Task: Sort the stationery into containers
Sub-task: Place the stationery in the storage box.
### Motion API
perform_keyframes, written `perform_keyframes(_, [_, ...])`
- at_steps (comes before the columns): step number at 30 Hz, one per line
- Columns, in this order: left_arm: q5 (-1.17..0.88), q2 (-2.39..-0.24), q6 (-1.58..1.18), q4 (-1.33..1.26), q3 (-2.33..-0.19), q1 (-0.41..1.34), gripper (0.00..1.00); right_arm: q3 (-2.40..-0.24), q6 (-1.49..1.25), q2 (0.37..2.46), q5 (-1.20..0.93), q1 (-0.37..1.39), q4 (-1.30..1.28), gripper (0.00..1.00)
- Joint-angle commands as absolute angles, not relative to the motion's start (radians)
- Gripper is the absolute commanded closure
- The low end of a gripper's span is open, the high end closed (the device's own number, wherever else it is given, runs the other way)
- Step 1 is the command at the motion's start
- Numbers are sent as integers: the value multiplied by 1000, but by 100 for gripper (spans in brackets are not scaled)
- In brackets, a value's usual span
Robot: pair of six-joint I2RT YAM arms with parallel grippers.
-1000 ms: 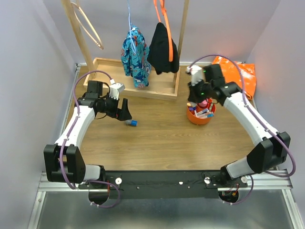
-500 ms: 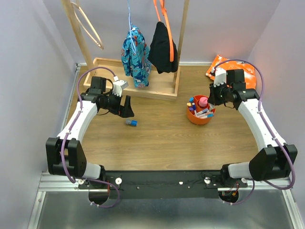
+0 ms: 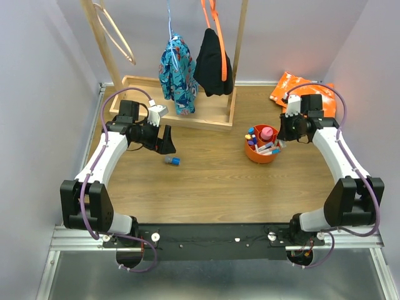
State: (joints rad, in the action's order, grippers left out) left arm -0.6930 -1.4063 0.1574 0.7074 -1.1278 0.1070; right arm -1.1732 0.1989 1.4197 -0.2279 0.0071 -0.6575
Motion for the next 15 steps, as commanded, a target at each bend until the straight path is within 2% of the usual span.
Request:
perform_keyframes(1, [-693, -1399, 167, 726, -1129, 110, 1, -1215, 183, 1473, -270, 5, -620, 98])
perform_keyframes(13, [-686, -1428, 158, 716, -1144, 112, 1, -1261, 149, 1566, -288, 5, -603, 93])
perform_keyframes(15, [-686, -1431, 156, 715, -1147, 112, 1, -1275, 141, 1574, -278, 5, -606, 83])
